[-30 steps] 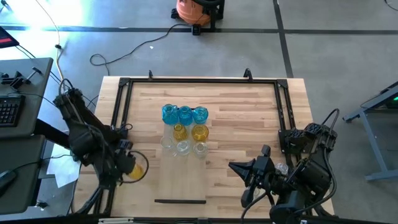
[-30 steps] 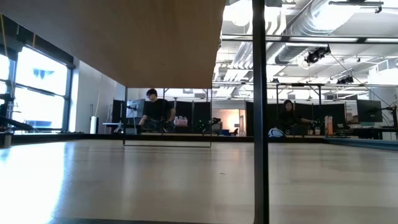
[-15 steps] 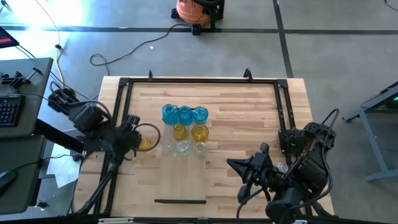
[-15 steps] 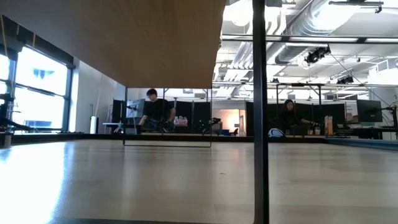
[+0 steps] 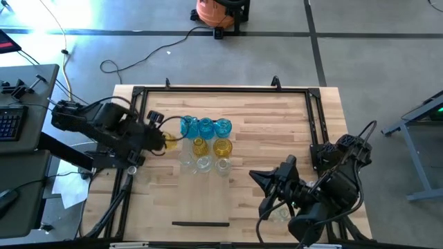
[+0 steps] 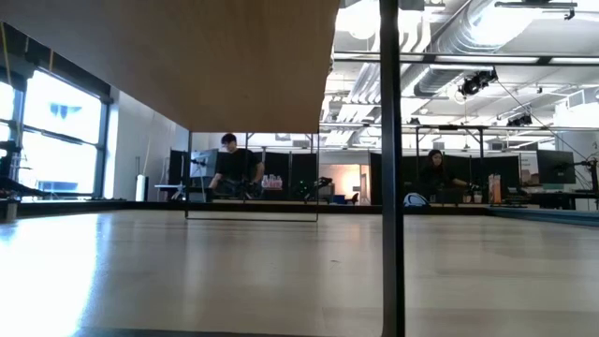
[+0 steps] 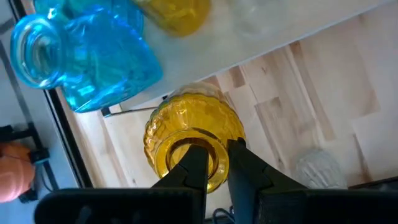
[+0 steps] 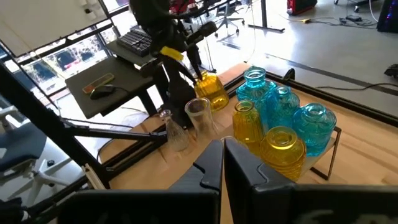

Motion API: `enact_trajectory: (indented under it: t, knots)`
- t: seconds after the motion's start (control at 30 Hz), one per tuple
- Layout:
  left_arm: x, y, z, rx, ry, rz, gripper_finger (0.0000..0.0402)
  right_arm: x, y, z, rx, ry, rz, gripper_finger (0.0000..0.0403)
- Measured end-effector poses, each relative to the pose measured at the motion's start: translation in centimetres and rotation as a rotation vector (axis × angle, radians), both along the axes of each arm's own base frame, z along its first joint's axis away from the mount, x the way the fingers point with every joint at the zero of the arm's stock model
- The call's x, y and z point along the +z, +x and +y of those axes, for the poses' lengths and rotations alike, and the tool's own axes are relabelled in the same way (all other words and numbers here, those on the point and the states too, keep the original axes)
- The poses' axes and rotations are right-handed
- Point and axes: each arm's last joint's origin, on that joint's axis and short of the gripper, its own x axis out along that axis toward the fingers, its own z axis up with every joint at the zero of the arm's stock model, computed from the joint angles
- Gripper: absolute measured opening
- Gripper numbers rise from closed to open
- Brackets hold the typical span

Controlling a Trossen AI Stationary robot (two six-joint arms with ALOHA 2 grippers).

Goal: Sort vases onto shelf
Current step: Put the yellow vase on the shelf to align with the other yellow vases

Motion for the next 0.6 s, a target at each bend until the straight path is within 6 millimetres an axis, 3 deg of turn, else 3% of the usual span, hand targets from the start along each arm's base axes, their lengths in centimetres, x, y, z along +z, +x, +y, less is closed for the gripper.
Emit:
enact_trajectory:
  t: [0.23, 0.6]
  knots:
    - [0.0, 0.3, 1.0, 0.021, -0.068, 0.016, 0.0025, 0.0, 0.0, 0.0, -0.007, -0.009, -0.006, 0.0000]
    - [-0.7, 2.4, 0.6, 0.016, -0.106, 0.010, 0.0026, 0.1, 0.0, -0.2, -0.032, -0.040, -0.024, 0.0000]
